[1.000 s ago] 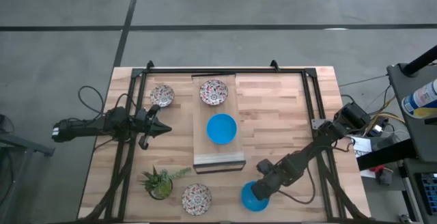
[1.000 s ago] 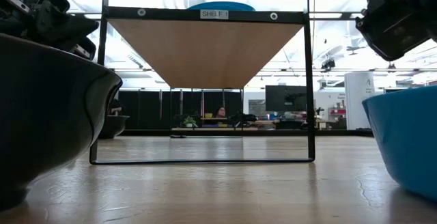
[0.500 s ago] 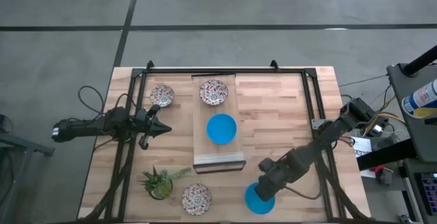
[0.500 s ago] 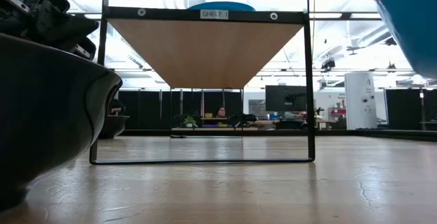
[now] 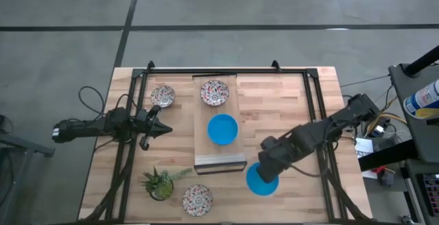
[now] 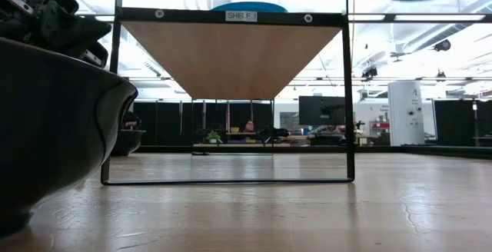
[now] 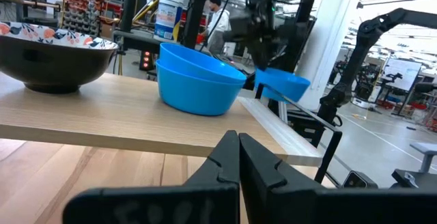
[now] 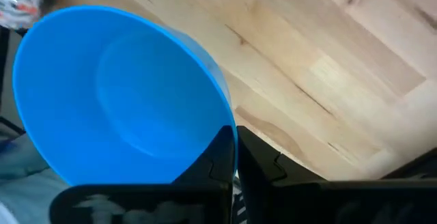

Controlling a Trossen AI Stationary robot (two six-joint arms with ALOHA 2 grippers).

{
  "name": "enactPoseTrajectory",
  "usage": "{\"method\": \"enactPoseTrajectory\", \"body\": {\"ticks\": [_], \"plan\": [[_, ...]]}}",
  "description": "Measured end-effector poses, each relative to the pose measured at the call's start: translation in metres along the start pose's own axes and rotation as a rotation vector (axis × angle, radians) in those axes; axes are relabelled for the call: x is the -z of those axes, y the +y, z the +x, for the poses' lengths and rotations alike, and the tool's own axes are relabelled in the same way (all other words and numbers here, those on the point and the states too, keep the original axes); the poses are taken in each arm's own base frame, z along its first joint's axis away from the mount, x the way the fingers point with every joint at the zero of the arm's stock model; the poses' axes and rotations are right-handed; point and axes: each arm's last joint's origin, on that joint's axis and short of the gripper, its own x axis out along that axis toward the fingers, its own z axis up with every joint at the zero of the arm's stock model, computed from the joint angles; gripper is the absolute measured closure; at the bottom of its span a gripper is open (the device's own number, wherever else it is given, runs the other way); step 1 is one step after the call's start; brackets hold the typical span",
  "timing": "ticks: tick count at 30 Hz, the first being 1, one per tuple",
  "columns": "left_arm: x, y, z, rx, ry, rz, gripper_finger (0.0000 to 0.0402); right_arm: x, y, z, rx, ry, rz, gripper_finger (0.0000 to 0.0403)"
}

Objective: Pick & Place Mini bowls
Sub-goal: Stack the blue bowl on top of the blue bowls on the shelf

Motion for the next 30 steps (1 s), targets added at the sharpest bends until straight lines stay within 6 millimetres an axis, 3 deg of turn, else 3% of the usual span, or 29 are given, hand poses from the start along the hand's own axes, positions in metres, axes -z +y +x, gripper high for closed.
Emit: {"method": "enactPoseTrajectory", "body": {"ticks": [12, 20, 30], "plan": [[0.0, 0.0, 0.0, 0.0, 0.0, 0.0, 0.0401, -0.027, 0.008, -0.054, -0.137, -0.09, -0.006, 0.0394], [0.0, 0.0, 0.0, 0.0, 0.0, 0.0, 0.0401, -0.047, 0.01, -0.091, -0.216, -0.317, -0.021, 0.0394], [0.0, 0.0, 0.0, 0.0, 0.0, 0.0, 0.0401, -0.089, 0.022, -0.108, -0.213, -0.478, -0.008, 0.0394]]}}
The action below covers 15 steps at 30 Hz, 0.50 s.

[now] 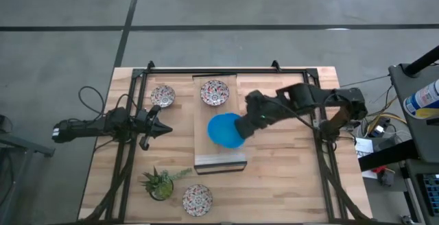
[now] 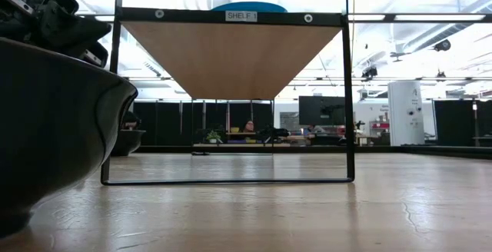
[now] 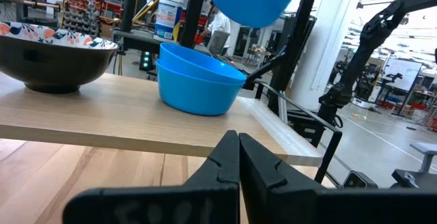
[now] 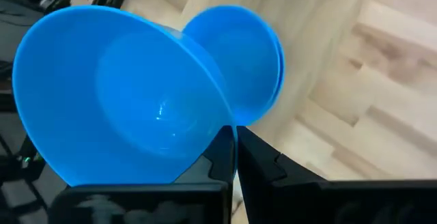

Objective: Pick & Place Mini bowls
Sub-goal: Stack the blue bowl on top of the blue bowls on the shelf

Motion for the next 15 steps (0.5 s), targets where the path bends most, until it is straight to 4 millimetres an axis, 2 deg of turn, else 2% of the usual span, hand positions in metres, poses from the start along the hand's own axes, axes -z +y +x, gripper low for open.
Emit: {"method": "enactPoseTrajectory", "body": {"ticks": [7, 10, 15], "plan": [[0.0, 0.0, 0.0, 0.0, 0.0, 0.0, 0.0401, -0.028, -0.002, 0.027, 0.062, 0.018, -0.011, 0.0394], [0.0, 0.0, 0.0, 0.0, 0.0, 0.0, 0.0401, -0.035, -0.011, 0.044, 0.143, 0.086, -0.003, 0.0394], [0.0, 0.0, 0.0, 0.0, 0.0, 0.0, 0.0401, -0.043, -0.014, 0.069, 0.195, 0.13, -0.024, 0.0394]]}}
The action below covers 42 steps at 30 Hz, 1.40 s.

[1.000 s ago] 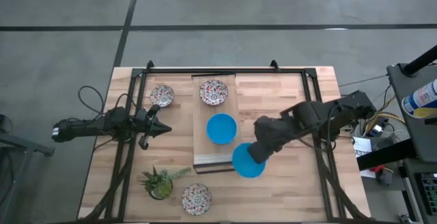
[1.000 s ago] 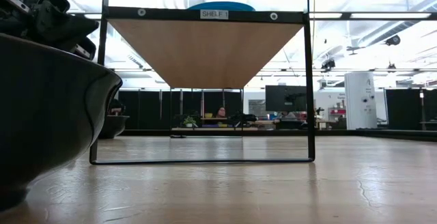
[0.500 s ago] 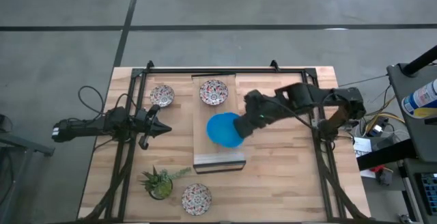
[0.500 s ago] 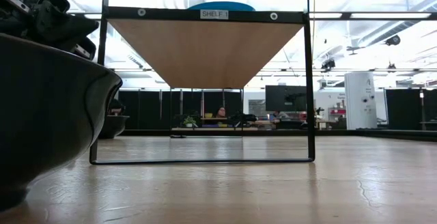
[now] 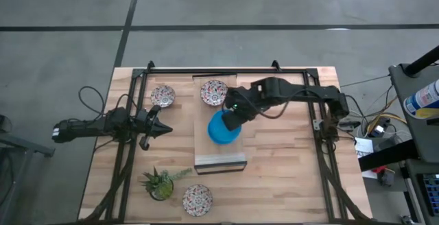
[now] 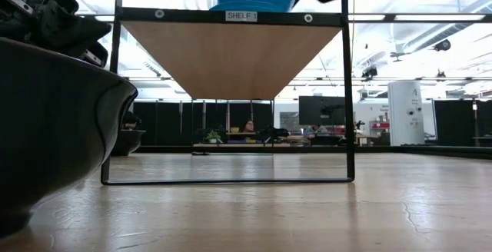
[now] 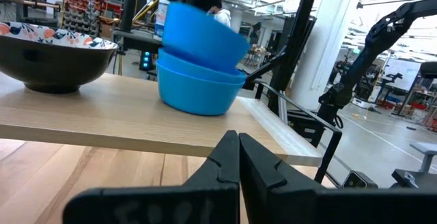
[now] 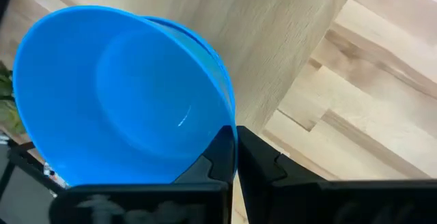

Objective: Pick & Place Mini bowls
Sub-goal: Stack the blue bowl on top of the blue bowls on the shelf, then stack the top white bowl on top of the white bowl on the shelf

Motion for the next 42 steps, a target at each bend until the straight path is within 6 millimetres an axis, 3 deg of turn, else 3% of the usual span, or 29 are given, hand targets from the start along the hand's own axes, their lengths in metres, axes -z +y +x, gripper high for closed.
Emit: {"method": "enactPoseTrajectory", "body": {"ticks": [7, 15, 24, 32, 42], "plan": [[0.0, 0.0, 0.0, -0.001, 0.003, -0.001, 0.0401, -0.007, 0.001, 0.015, -0.007, 0.089, 0.007, 0.0394], [0.0, 0.0, 0.0, -0.001, 0.006, -0.001, 0.0401, -0.009, 0.0, 0.018, -0.013, 0.115, 0.002, 0.0392], [0.0, 0.0, 0.0, -0.001, 0.006, -0.001, 0.0401, -0.011, 0.001, 0.018, -0.03, 0.107, -0.005, 0.0317], [0.0, 0.0, 0.0, -0.002, 0.006, -0.001, 0.0401, -0.013, 0.005, -0.009, -0.084, 0.0, -0.058, 0.0273], [0.0, 0.0, 0.0, -0.001, 0.006, -0.001, 0.0401, -0.007, 0.016, -0.028, -0.093, -0.153, -0.154, 0.0277]]}}
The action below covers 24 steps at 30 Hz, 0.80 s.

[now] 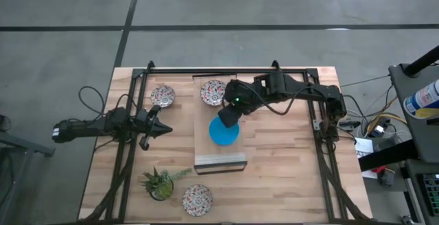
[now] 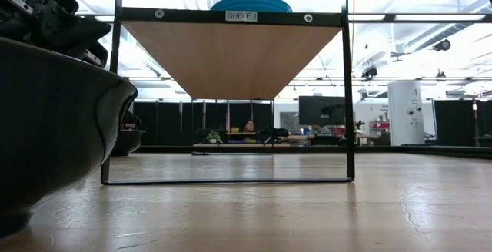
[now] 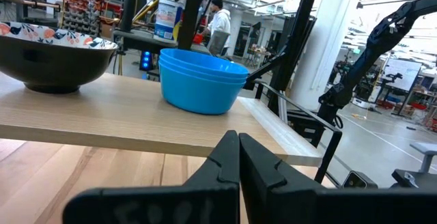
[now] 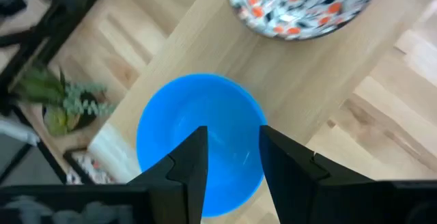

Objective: Pick & Place Mini bowls
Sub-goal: Stack the top white bowl on top of the white bowl on the shelf

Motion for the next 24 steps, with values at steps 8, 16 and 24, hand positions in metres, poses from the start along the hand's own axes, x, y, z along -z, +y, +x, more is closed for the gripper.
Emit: {"method": "enactPoseTrajectory", "body": {"ticks": [8, 16, 24], "plan": [[0.0, 0.0, 0.0, 0.0, 0.0, 0.0, 0.0401, 0.018, 0.016, -0.002, 0.028, -0.061, -0.16, 0.0281], [-0.001, 0.006, -0.001, -0.224, -0.028, 0.161, 0.0401, 0.026, 0.032, -0.021, -0.065, -0.194, -0.288, 0.0379], [-0.003, 0.011, -0.002, -0.389, -0.079, 0.085, 0.0401, 0.027, 0.024, -0.051, -0.126, -0.326, -0.447, 0.0394]]}}
